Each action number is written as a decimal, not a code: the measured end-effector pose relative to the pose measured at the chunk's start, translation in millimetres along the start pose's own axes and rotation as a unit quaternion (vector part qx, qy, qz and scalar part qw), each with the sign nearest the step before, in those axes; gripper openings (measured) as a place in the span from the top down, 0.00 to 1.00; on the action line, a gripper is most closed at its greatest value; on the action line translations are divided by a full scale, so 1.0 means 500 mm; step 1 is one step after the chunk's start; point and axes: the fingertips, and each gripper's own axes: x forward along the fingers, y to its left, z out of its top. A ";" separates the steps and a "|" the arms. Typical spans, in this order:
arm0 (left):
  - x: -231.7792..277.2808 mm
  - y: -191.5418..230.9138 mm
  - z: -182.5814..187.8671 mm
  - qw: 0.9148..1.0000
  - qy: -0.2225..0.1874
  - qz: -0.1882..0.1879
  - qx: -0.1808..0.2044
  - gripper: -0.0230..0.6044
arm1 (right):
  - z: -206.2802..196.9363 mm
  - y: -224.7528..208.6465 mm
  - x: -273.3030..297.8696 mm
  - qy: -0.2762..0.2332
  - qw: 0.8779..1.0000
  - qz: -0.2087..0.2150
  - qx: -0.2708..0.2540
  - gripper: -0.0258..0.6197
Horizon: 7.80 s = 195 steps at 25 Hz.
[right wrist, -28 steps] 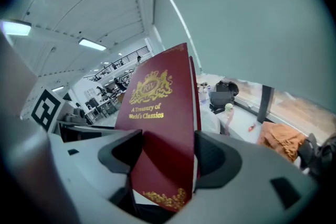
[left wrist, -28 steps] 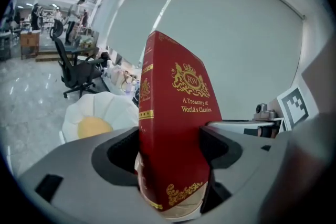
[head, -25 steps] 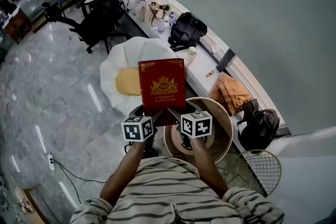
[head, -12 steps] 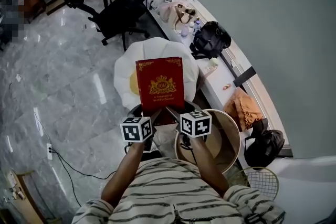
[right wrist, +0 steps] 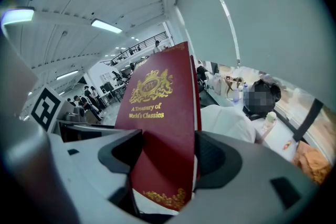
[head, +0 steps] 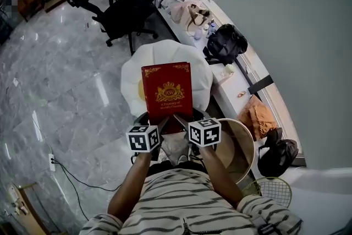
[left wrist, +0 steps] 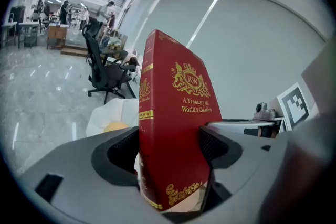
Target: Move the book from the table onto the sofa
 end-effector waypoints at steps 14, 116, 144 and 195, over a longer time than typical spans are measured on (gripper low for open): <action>0.113 0.064 0.063 1.000 0.008 0.015 -0.007 0.39 | 0.059 -0.068 0.120 0.013 1.000 0.015 0.003 0.46; 1.006 0.652 -0.592 0.937 0.260 0.054 -0.227 0.39 | -0.614 -0.653 1.006 0.315 0.943 -0.021 0.104 0.47; 1.058 0.667 -0.712 0.923 0.308 0.022 -0.228 0.46 | -0.751 -0.725 1.041 0.393 0.913 -0.043 0.101 0.49; 0.495 0.164 -0.175 0.992 0.091 -0.083 -0.027 0.96 | -0.189 -0.306 0.408 0.049 0.991 0.038 0.115 0.94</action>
